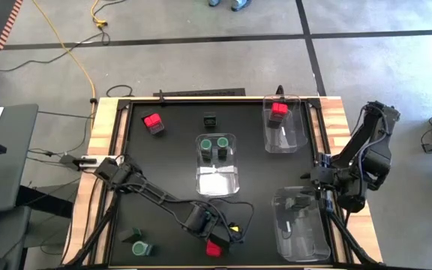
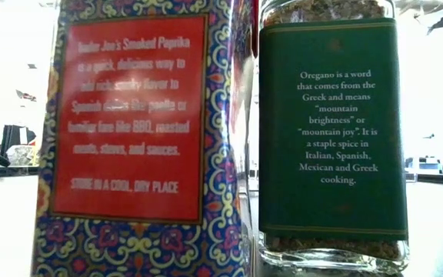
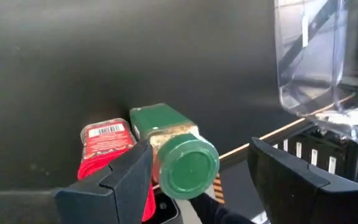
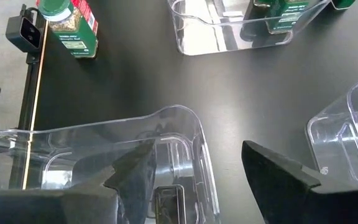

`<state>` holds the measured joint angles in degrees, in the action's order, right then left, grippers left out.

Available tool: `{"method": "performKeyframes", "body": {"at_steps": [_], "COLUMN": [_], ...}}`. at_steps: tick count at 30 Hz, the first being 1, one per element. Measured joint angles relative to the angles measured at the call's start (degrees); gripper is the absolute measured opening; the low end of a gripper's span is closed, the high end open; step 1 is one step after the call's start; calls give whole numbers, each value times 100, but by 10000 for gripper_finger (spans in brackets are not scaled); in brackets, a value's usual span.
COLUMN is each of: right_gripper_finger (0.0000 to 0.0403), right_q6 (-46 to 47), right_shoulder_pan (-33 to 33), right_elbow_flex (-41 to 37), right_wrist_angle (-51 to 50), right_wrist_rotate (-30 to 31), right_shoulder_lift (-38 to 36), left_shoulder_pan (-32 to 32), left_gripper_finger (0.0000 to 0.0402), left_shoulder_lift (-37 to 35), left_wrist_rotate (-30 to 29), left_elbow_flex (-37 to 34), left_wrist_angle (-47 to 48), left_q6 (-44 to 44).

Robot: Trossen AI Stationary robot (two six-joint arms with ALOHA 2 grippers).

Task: Sort spices by type
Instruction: Put the green seasoning bottle into the middle left transparent bin

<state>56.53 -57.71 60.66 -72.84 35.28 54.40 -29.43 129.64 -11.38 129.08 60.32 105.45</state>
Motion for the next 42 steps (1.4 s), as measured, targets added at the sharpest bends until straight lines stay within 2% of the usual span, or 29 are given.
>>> {"method": "performKeyframes", "body": {"at_steps": [6, 9, 12, 18, 22, 25, 31, 34, 38, 42], "right_gripper_finger": [265, 265, 265, 265, 265, 266, 285, 327, 390, 368], "right_q6": [0, 1, 0, 60, -197, -550, -1402, -1893, -2445, -2536], "right_shoulder_pan": [2, 3, 13, 11, 147, 379, 942, 1262, 1616, 1837], "right_elbow_flex": [0, 0, 0, 0, 0, 0, 0, 0, 1, 2], "right_wrist_angle": [22, 21, 21, 357, 895, 1486, 2668, 3141, 3635, 4293], "right_wrist_rotate": [-6, -56, -67, -86, 30, 66, 60, -47, -69, -86], "right_shoulder_lift": [30, 76, 124, 118, 127, 187, 396, 552, 850, 1137], "left_shoulder_pan": [-13, -11, -11, -7, -7, -6, 12, -96, -289, -504], "left_gripper_finger": [249, 249, 249, 249, 249, 249, 249, 249, 249, 249], "left_shoulder_lift": [110, 81, 79, 59, 59, 61, 61, 55, -44, -328], "left_wrist_rotate": [-98, -471, -1006, -1394, -1255, -986, -1592, -1983, -2090, -2578], "left_elbow_flex": [-4, 48, 208, 363, 363, 363, 361, 361, 361, 264], "left_wrist_angle": [39, 210, 377, 610, 888, 1022, 1540, 1621, 1910, 1926], "left_q6": [-157, -385, -1016, -2965, -5084, -5957, -6635, -6851, -7006, -7140]}}
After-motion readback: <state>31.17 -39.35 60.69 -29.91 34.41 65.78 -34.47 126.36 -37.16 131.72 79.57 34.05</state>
